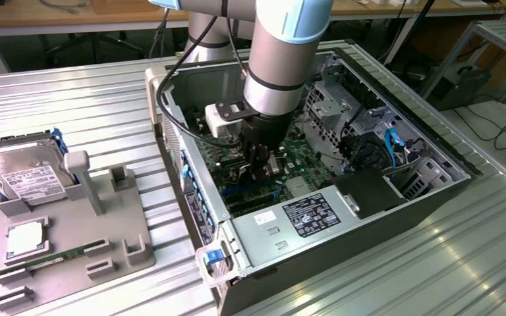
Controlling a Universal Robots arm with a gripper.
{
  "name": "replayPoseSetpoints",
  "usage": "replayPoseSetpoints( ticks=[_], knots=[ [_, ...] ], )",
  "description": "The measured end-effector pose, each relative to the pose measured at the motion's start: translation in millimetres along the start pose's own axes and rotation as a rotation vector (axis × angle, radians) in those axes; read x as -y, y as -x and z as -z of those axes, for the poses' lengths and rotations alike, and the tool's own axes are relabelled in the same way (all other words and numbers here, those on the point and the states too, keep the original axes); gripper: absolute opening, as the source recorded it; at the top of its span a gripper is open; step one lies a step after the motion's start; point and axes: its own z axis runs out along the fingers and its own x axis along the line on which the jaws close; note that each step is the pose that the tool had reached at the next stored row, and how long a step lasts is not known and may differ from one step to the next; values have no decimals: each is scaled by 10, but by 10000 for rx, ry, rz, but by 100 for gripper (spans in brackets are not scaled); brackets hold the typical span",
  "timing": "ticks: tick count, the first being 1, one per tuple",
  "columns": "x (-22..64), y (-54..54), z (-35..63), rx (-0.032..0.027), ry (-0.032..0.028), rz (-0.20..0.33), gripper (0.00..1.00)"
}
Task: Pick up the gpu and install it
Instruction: 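Insert the gpu into the slot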
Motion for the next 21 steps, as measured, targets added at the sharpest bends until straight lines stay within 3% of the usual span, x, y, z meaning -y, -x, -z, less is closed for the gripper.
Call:
replayPoseSetpoints(
  ticks=[4,14,19,21],
  knots=[
    [-20,11,1,-1,-35,1,27],
    [-22,23,-55,0,-36,1,27],
    [-21,25,-34,8,-49,0,27],
    [-21,25,-16,-18,-54,1,27]
  ],
)
